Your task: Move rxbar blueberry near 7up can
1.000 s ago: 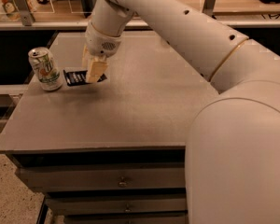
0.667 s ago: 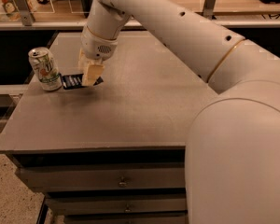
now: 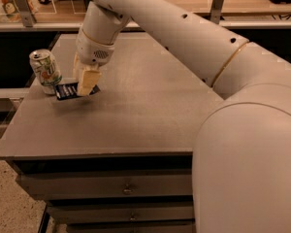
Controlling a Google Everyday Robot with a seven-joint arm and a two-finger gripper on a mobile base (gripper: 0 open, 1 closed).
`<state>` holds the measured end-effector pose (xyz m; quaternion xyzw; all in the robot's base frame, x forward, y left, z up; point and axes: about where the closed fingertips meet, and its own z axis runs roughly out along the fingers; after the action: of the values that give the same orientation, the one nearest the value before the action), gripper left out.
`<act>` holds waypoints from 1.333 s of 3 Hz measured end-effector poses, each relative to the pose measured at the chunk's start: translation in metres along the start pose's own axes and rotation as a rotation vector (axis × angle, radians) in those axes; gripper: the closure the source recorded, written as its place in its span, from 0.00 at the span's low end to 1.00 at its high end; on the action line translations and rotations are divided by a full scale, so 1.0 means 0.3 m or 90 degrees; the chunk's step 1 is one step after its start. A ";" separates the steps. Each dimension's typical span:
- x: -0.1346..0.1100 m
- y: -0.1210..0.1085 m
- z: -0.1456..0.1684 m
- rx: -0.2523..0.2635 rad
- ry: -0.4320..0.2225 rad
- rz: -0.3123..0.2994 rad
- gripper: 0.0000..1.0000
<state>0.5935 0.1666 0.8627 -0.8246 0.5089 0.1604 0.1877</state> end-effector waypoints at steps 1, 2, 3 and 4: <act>-0.053 0.012 -0.008 -0.002 -0.020 -0.015 0.13; -0.101 0.016 -0.010 -0.003 -0.037 -0.025 0.00; -0.080 0.030 -0.032 -0.001 -0.038 -0.010 0.00; -0.015 0.044 -0.075 0.011 -0.031 0.020 0.00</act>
Offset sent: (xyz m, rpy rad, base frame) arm -0.0253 0.0285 0.0281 0.0838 0.0127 0.0628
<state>0.5814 0.1543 0.8826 -0.8107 0.5185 0.1791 0.2044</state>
